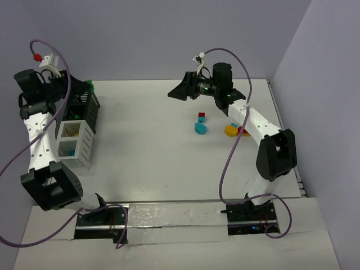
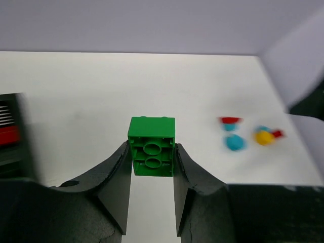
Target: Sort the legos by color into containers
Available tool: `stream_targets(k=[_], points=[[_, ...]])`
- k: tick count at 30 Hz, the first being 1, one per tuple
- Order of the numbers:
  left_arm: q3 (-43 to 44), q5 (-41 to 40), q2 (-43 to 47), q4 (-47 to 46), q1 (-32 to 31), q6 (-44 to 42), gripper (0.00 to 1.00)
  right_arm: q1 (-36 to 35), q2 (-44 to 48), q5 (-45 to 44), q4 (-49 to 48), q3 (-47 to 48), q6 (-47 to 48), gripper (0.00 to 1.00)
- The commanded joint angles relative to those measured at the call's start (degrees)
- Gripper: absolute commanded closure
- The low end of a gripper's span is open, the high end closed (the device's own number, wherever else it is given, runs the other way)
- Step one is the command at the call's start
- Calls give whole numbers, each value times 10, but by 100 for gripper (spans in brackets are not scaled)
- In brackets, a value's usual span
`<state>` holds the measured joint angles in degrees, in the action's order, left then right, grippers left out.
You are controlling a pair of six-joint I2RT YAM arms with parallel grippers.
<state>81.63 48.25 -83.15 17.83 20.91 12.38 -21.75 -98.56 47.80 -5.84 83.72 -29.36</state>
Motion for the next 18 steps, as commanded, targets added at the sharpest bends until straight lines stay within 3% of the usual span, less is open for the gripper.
stream_targets(k=[1,11,18], points=[[23,-170,-17,81,19,-161,100,-4,54,-70,109,-17,152,7],[5,-290,-92,45,23,-216,100,5,63,-98,155,-31,200,6],[-8,-301,-132,8,24,-245,100,12,54,-96,177,-18,211,6]])
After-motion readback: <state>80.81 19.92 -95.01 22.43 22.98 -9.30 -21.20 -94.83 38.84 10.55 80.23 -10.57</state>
